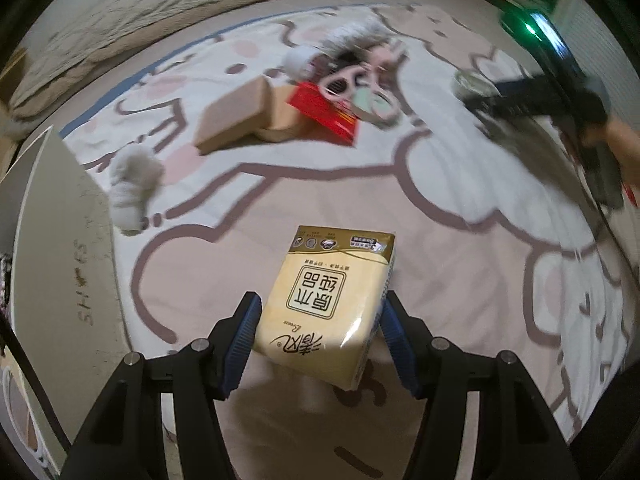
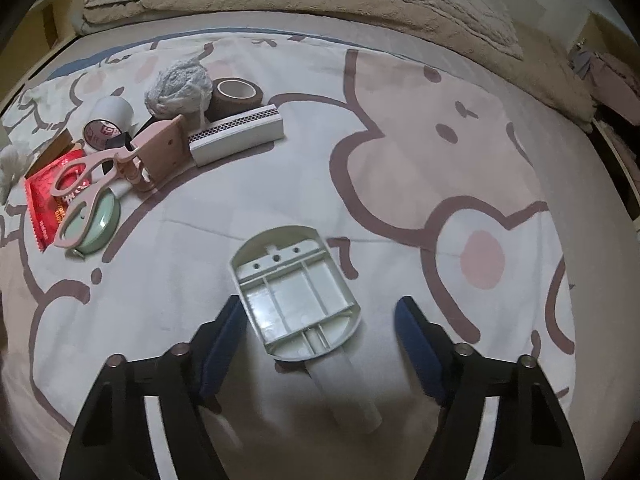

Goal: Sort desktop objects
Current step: 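Lift the tissue pack with the left gripper while the right closes on the pale green holder, then lift the pale green holder with the right gripper while the left holds the tissue pack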

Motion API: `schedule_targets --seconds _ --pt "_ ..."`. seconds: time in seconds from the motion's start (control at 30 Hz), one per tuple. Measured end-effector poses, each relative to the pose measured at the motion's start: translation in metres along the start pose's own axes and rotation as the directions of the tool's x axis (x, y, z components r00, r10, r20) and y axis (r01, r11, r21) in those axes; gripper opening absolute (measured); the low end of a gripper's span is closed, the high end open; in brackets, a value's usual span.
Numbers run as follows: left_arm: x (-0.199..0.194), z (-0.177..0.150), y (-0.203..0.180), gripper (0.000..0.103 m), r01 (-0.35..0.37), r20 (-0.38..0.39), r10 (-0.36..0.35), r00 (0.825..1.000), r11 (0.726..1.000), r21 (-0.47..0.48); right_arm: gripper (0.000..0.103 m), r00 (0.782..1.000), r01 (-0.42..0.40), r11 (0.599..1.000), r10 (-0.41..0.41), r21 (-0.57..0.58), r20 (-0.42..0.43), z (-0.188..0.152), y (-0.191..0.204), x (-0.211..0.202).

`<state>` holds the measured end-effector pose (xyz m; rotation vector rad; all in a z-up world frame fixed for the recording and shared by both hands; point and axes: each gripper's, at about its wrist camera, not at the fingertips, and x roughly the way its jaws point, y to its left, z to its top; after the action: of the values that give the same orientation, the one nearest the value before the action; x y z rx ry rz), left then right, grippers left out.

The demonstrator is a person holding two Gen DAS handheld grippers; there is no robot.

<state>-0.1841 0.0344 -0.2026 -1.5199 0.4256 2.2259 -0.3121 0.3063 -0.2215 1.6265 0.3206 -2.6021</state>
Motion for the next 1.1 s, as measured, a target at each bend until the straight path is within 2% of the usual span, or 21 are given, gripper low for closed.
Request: schedule_targets --seconds 0.07,0.17,0.3,0.43,0.53,0.67,0.93,1.1 --pt "0.002 -0.004 -0.003 0.06 0.006 -0.008 -0.006 1.0 1.0 0.022 0.055 1.0 -0.003 1.0 0.003 -0.023 0.003 0.001 0.004 0.0" --pt "0.006 -0.01 -0.004 0.061 0.015 -0.031 -0.014 0.999 0.999 0.035 0.055 1.0 0.018 0.999 -0.017 -0.047 0.007 0.0 0.01 -0.001" --pt "0.007 -0.013 -0.003 0.061 0.034 -0.041 -0.032 0.999 0.999 0.041 0.054 1.0 0.005 0.999 -0.004 -0.051 0.009 -0.004 0.014 -0.006" --pt "0.01 -0.013 0.003 0.066 0.059 -0.058 -0.059 0.997 0.998 -0.002 0.054 1.0 -0.008 0.995 0.008 -0.095 0.005 -0.011 0.024 -0.014" --pt "0.014 -0.013 0.007 0.068 0.07 -0.08 -0.073 0.994 0.997 -0.034 0.054 0.999 -0.05 0.993 0.051 -0.108 0.007 -0.017 0.03 -0.022" --pt "0.015 -0.014 0.006 0.075 0.06 -0.087 -0.063 0.994 0.998 -0.031 0.054 0.995 -0.099 0.988 0.099 -0.121 -0.003 -0.029 0.04 -0.029" --pt "0.015 -0.015 0.0 0.075 0.044 -0.1 -0.044 0.994 0.999 -0.004 0.054 0.977 -0.211 0.955 0.209 -0.207 -0.032 -0.059 0.076 -0.05" --pt "0.011 -0.02 -0.002 0.075 0.087 -0.126 -0.087 0.988 0.996 -0.006 0.054 0.969 -0.248 0.935 0.243 -0.253 -0.052 -0.072 0.094 -0.058"
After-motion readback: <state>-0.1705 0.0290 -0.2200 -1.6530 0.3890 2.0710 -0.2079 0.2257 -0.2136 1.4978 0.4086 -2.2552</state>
